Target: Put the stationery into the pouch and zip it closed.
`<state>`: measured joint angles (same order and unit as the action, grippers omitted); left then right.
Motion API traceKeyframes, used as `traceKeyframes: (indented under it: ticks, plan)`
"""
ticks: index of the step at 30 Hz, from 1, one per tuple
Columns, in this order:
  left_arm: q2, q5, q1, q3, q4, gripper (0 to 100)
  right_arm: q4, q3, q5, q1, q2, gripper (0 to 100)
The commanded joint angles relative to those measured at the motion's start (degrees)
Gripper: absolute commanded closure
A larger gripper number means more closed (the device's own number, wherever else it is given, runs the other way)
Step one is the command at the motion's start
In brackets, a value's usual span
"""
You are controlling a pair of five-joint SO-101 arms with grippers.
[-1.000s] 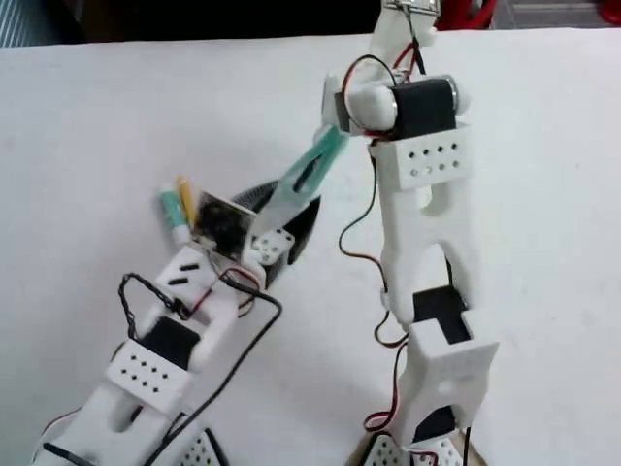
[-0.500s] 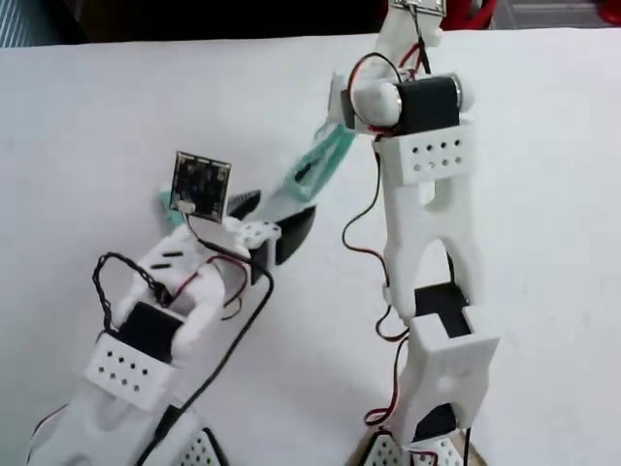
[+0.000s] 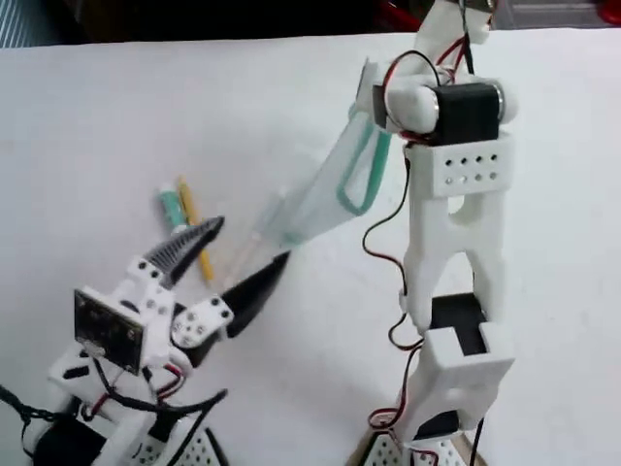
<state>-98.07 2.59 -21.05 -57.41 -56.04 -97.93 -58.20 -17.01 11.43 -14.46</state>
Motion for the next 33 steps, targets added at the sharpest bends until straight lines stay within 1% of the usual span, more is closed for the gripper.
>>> traceKeyframes:
  ticks: [1,3,5,8,10,12,14,18,20,24,28,30,33]
  plan:
    - [4.4,1.5,6.5,4.3,-0.5,72,-0.1,-0.6,-0.2,-0.5,3.0,98.1]
    - [12.6,1.4,11.3,8.1,0.1,72,0.1,-0.6,-0.4,-0.3,2.0,98.1]
    - [23.7,1.5,15.0,13.8,-0.5,72,0.3,-0.8,-0.5,-0.2,0.3,98.1]
    - [38.8,1.6,19.5,23.6,-4.2,72,0.3,-1.2,-0.6,-0.1,-3.1,98.1]
    - [44.5,1.6,21.1,28.6,-6.2,72,0.8,-1.2,-0.6,-0.3,-5.4,98.1]
    - [47.1,2.8,21.2,30.0,-6.7,72,1.9,-1.2,-0.6,-0.7,-7.1,98.1]
    - [48.6,6.2,20.4,29.0,-6.9,72,2.6,-1.2,-0.8,-1.6,-8.1,98.1]
    - [52.4,11.4,15.2,21.8,-6.4,72,2.5,-1.2,-4.0,-3.1,-8.7,98.1]
    - [55.2,11.8,13.7,19.3,-4.7,72,2.6,-1.2,-4.2,-3.5,-8.7,98.1]
    - [63.8,11.7,14.5,18.1,0.5,72,2.6,-1.2,-4.2,-3.3,-8.7,98.1]
    - [77.4,11.7,14.6,20.7,3.7,73,2.7,-1.2,-4.2,-3.2,-8.8,98.1]
    - [83.6,12.1,15.1,22.6,5.6,75,2.7,-1.2,-4.2,-3.1,-9.0,98.1]
    - [90.7,12.1,15.6,24.7,7.4,76,2.7,-1.0,-4.2,-3.1,-9.1,98.1]
